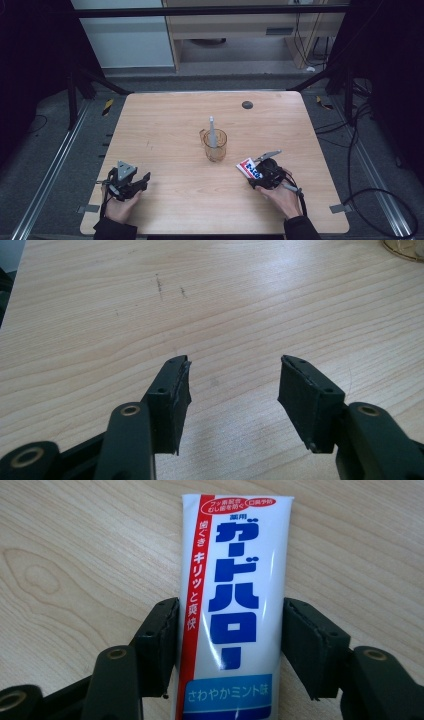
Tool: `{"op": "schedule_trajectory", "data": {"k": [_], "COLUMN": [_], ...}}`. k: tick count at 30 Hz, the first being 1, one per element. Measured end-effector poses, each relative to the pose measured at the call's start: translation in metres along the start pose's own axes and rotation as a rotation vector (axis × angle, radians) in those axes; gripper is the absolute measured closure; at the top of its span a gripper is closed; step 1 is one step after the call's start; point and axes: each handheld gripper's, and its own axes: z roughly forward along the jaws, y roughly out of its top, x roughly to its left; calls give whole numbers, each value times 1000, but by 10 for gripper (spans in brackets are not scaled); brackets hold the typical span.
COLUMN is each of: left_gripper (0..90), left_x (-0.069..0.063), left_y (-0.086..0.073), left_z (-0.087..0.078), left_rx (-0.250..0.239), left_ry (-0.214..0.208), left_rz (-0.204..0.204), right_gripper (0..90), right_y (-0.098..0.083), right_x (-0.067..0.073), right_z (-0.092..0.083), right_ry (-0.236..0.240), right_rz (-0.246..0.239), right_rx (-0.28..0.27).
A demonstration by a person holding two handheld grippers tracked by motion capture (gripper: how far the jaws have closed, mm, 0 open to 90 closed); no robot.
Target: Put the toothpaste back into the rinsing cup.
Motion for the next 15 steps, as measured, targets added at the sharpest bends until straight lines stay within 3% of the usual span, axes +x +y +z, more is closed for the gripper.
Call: {"op": "schedule_trajectory", "data": {"k": [8, 15], "left_gripper": [452, 453], "left_x": [0, 0], "left_y": [0, 0], "left_z": [0, 0], "left_rx": [1, 1], "left_ry": [-1, 1], "left_rz": [1, 0], "right_gripper": [438, 536], "right_y": [1, 3], "right_x": [0, 2], "right_z": [1, -1], "right_ry": [1, -11], "right_rz": [4, 10], "right_rx": [7, 23]}}
